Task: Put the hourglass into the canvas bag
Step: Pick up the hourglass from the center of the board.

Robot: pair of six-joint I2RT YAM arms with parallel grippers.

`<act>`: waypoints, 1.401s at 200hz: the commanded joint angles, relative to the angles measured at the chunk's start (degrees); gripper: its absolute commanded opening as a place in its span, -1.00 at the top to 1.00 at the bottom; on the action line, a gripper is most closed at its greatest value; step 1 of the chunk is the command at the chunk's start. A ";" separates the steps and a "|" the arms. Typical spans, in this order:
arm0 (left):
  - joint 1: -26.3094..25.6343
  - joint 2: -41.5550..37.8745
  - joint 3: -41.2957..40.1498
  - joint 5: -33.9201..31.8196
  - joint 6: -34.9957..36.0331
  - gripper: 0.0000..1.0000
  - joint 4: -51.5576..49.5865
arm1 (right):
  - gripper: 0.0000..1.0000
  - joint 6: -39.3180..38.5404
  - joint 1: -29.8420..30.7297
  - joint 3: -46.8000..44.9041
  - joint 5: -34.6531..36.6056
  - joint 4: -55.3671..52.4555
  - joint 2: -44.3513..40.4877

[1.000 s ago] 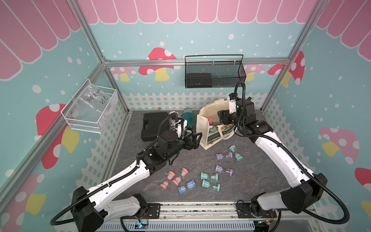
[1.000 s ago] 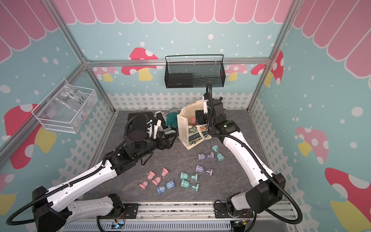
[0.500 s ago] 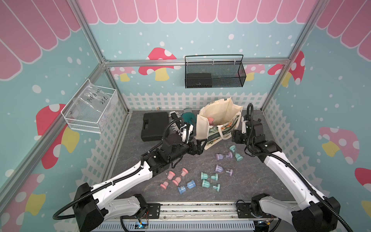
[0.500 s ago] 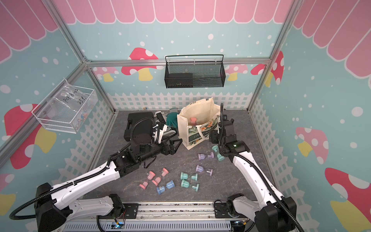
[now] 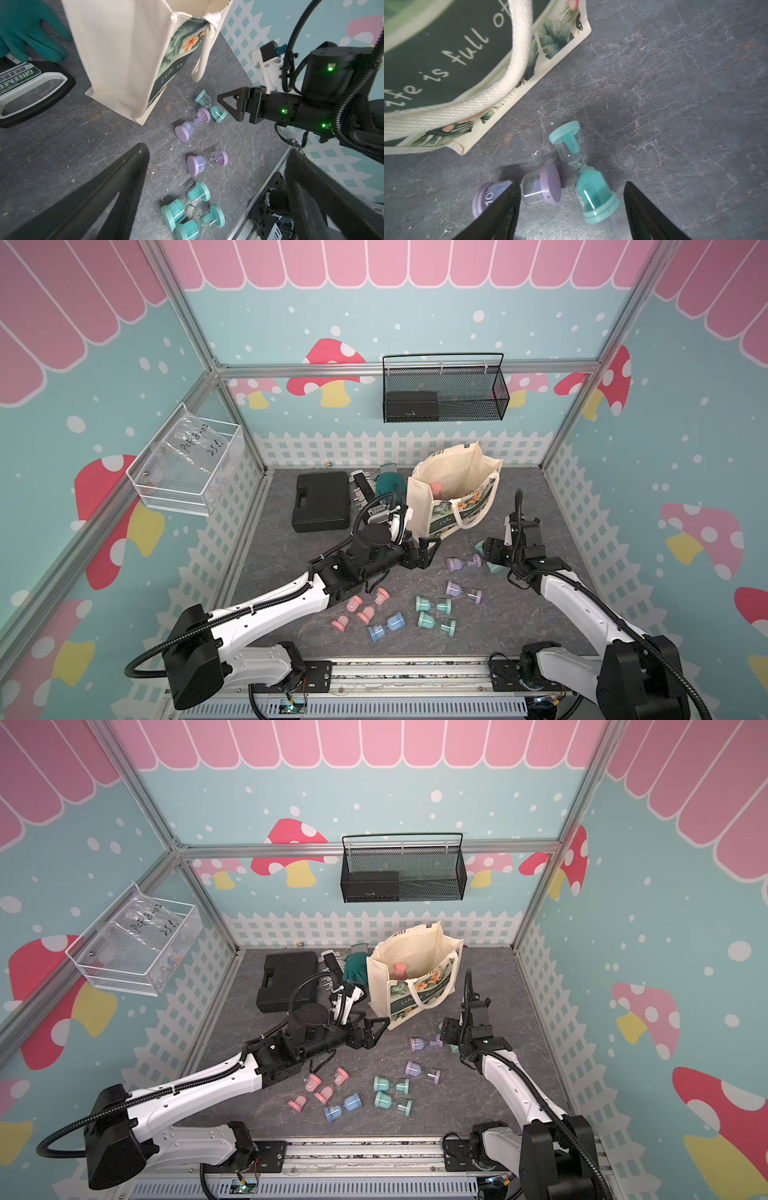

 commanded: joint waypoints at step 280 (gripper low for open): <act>-0.44 0.18 -0.68 -2.15 2.43 -0.99 0.15 | -0.07 2.53 0.74 -5.49 -7.73 8.32 16.59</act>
